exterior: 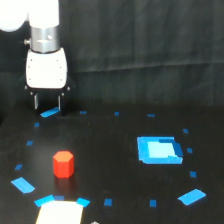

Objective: Pick up the red object from the table

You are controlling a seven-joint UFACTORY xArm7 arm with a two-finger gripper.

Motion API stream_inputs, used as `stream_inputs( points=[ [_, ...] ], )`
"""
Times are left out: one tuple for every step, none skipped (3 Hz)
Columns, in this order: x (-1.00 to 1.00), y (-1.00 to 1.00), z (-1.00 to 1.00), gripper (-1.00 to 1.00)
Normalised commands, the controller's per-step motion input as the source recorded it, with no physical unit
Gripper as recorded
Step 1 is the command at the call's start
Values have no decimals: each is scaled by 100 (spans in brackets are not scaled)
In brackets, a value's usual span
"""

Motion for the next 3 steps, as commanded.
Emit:
stream_inputs(
  points=[
    [17,-99,-37,100],
    [14,-100,-12,100],
    [35,-100,-14,100]
  ],
)
